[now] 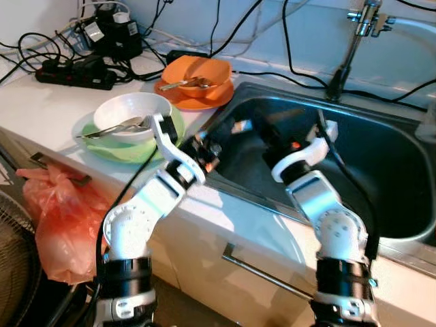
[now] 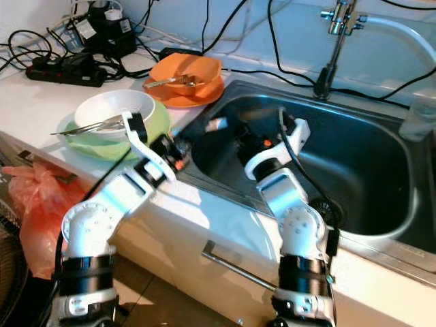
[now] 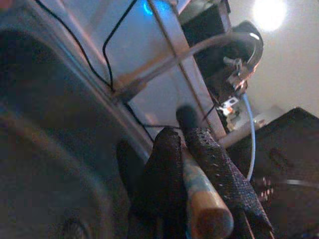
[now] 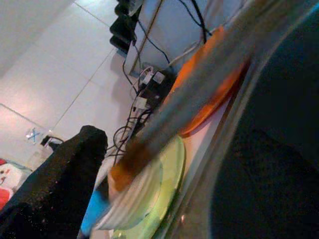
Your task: Kitchen organization
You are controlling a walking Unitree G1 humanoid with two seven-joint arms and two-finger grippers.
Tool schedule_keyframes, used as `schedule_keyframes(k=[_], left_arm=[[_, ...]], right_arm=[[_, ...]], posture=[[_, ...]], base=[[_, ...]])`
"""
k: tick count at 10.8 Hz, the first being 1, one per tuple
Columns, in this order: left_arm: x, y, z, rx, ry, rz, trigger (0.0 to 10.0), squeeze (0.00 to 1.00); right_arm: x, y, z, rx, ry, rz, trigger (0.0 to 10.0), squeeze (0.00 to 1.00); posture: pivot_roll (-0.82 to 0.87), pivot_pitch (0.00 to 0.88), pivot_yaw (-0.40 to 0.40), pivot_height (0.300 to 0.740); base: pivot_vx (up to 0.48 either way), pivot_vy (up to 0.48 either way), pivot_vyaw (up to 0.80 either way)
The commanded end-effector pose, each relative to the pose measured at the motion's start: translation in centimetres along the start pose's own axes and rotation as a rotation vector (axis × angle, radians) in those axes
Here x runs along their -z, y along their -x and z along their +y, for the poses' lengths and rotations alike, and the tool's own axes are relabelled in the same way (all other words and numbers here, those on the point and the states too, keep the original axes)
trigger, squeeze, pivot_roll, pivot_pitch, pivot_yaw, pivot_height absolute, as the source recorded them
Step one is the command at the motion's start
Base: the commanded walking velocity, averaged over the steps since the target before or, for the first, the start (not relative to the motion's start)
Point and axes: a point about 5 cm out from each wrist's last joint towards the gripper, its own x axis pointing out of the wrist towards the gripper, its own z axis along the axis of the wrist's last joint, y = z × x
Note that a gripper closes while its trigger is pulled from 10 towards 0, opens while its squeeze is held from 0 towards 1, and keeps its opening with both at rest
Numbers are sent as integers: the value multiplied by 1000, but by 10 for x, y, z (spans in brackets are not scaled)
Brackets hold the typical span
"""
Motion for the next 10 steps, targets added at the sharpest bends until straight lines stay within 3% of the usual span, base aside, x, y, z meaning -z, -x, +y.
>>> schedule_keyframes(k=[1, 3, 4, 5, 6, 7, 8, 10], left_arm=[[1, -1, -9, 32, -10, 16, 0, 0], [3, 3, -8, 27, -3, 26, 0, 0], [3, 5, -8, 20, -3, 27, 0, 0], [3, 7, -7, 14, -6, 28, 0, 0], [0, 11, -5, 3, -12, 26, 0, 0], [-2, 13, -4, -5, -16, 21, 0, 0], [-2, 15, -3, -11, -17, 17, 0, 0], [-4, 15, -1, -20, -21, 3, 0, 0]], right_arm=[[11, -14, 23, -79, -38, 10, 10000, 839], [8, -18, 26, -106, -24, -20, 9608, 835], [6, -20, 28, -115, -23, -33, 1137, 835], [3, -23, 30, -123, -14, -48, 0, 792], [2, -23, 29, -123, 2, -54, 0, 584], [2, -23, 27, -112, 16, -58, 0, 478], [-2, -22, 24, -97, 33, -69, 0, 0], [-5, -22, 21, -85, 43, -82, 0, 0]], posture=[[-11, 0, 14, 740], [-5, 0, 14, 740], [-3, 0, 15, 740], [-2, 0, 15, 740], [-3, 0, 14, 740], [-5, 0, 12, 740], [-8, 0, 11, 740], [-10, 0, 13, 740]], base=[[0, 0, 0], [0, 0, 0], [0, 0, 0], [0, 0, 0], [0, 0, 0], [0, 0, 0], [0, 0, 0], [0, 0, 0]])
